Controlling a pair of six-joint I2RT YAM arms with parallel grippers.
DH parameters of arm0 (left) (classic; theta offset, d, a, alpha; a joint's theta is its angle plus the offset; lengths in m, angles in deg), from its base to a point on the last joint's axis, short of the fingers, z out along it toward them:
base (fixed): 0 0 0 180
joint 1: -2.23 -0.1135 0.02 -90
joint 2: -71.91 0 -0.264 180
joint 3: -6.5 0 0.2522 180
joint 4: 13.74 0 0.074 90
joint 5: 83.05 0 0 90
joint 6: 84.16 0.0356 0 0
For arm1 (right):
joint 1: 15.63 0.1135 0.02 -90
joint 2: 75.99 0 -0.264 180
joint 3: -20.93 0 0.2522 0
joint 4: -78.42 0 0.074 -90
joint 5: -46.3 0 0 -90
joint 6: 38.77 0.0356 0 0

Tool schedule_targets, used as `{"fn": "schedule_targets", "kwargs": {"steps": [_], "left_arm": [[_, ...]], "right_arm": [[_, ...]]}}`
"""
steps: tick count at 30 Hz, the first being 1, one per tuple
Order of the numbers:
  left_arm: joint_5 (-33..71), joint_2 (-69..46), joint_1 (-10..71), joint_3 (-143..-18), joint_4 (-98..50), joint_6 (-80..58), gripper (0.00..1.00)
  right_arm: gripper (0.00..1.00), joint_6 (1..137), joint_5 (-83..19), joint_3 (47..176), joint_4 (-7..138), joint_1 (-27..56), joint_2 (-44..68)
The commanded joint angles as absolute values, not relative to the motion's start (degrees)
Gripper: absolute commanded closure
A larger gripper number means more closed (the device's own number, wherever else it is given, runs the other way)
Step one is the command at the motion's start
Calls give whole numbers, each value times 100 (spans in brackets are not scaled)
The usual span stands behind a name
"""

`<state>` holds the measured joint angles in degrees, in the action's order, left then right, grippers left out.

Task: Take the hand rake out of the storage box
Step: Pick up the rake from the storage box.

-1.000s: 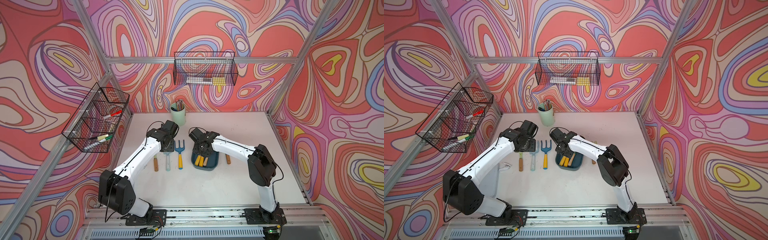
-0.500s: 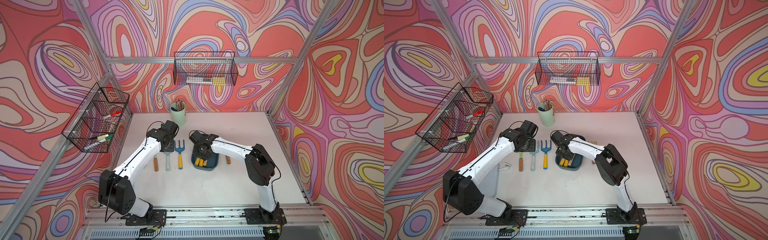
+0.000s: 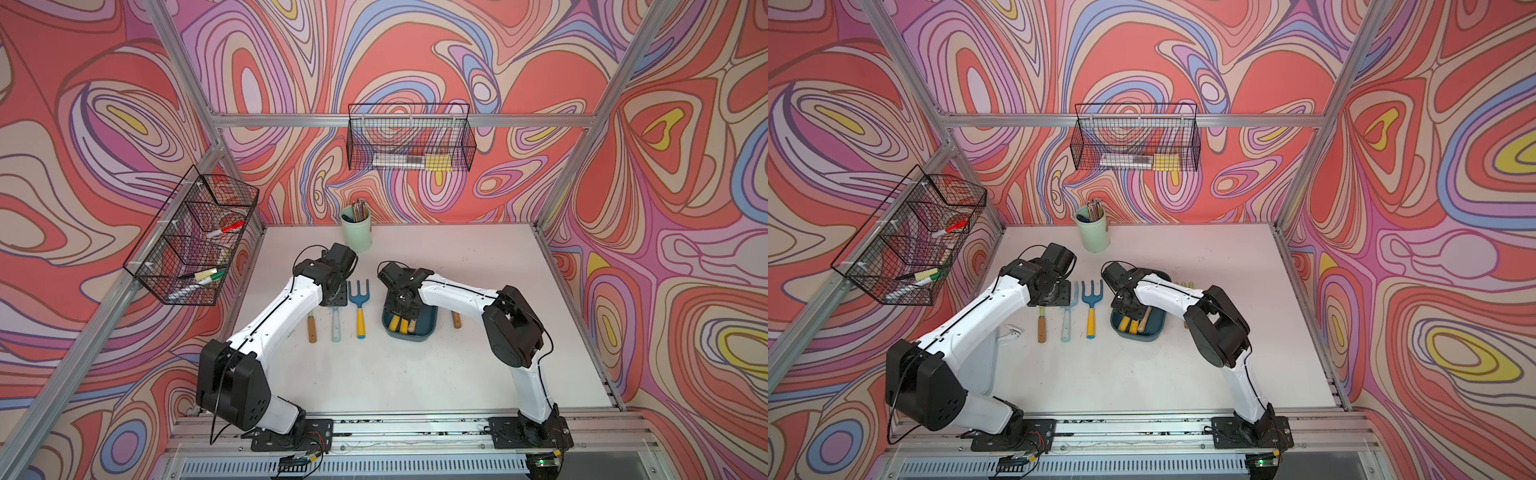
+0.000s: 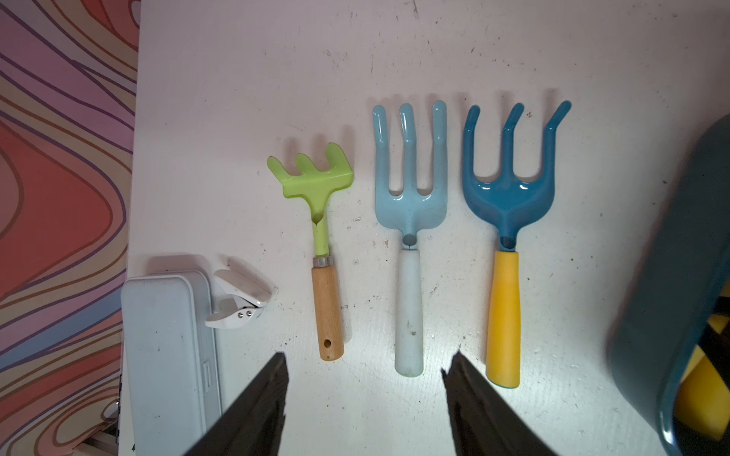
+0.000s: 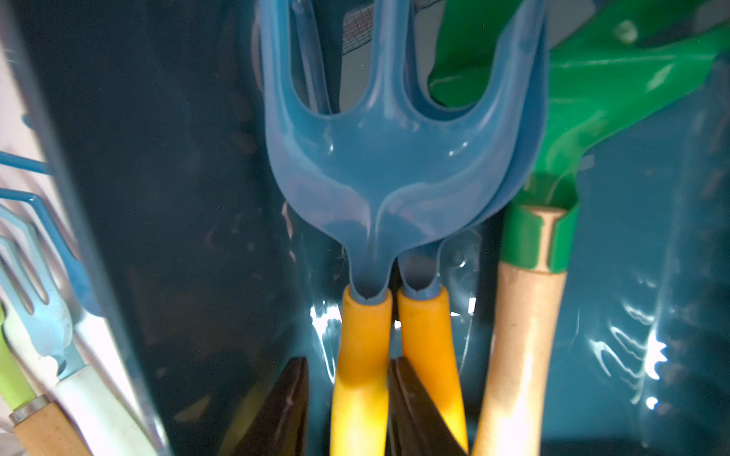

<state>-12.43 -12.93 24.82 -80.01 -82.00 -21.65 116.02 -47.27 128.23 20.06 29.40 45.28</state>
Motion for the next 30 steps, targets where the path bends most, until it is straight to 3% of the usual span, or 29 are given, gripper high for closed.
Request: {"fn": "schedule_targets", "kwargs": {"steps": [1,14,24,30], "left_arm": [[-1362,-1185,2500,-7916,-8190,-2202,33],[-1352,-1233,2491,-7915,-8145,-2203,33],[-1353,-1228,2464,-7965,-8154,-2198,33],[-1335,-1272,2460,-8042,-8155,-2188,33]], "right_arm": [[65,11538,-4664,12829,1929,2928,4693],[68,11289,-4699,12790,1867,2928,4950],[86,11205,-4814,12788,1829,2928,4748],[91,11057,-5098,13017,1608,2928,4414]]}}
